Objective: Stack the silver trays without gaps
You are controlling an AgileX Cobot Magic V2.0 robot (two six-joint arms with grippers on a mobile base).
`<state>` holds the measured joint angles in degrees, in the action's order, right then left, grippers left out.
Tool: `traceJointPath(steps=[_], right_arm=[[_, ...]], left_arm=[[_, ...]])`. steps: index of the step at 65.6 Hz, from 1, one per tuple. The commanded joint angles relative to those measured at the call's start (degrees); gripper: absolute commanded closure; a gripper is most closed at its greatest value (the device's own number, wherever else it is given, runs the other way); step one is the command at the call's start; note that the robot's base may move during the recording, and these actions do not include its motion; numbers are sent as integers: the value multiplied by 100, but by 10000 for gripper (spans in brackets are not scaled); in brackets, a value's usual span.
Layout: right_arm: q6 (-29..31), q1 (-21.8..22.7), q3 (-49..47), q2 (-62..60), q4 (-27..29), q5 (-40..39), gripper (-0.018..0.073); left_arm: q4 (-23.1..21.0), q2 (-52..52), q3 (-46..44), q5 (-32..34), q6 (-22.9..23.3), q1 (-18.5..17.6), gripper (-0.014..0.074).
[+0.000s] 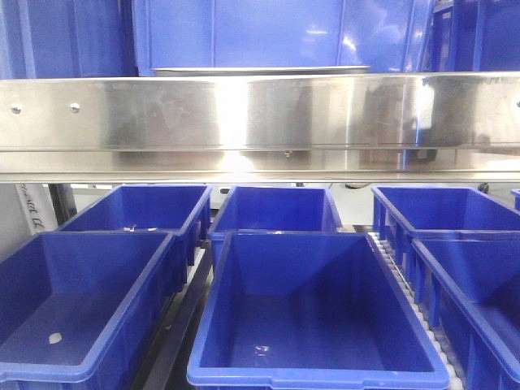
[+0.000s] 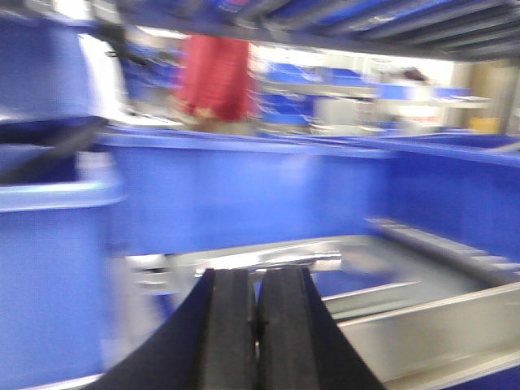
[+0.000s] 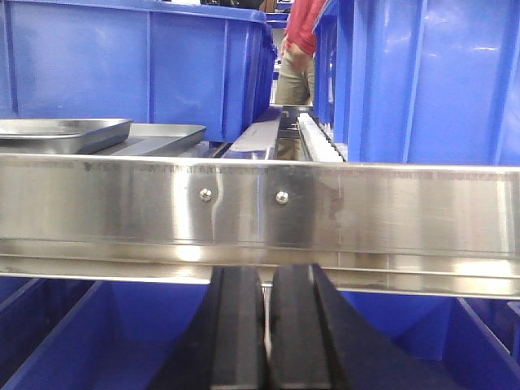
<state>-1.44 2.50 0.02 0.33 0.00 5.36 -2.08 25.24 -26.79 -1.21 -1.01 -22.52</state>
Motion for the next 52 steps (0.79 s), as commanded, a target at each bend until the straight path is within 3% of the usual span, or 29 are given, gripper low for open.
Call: traceJointPath(steps=[1, 8, 15, 31, 43, 52], right_arm=[[45, 12, -2, -33, 0, -64, 577], [45, 12, -2, -33, 0, -64, 577], [45, 12, -2, -33, 0, -64, 577], [45, 12, -2, -33, 0, -64, 577], [45, 12, -2, -33, 0, -64, 577], [45, 12, -2, -33, 0, -64, 577]], left_arm=[[-451, -134, 361, 338, -484, 406, 605], [-415, -469, 886, 348, -484, 889, 605], [-403, -949, 1461, 348, -484, 1151, 605], [-364, -2099, 2468, 374, -484, 1360, 605], [-359, -2524, 2679, 199, -484, 1593, 605], [238, -2524, 2679, 33, -484, 1594, 605]])
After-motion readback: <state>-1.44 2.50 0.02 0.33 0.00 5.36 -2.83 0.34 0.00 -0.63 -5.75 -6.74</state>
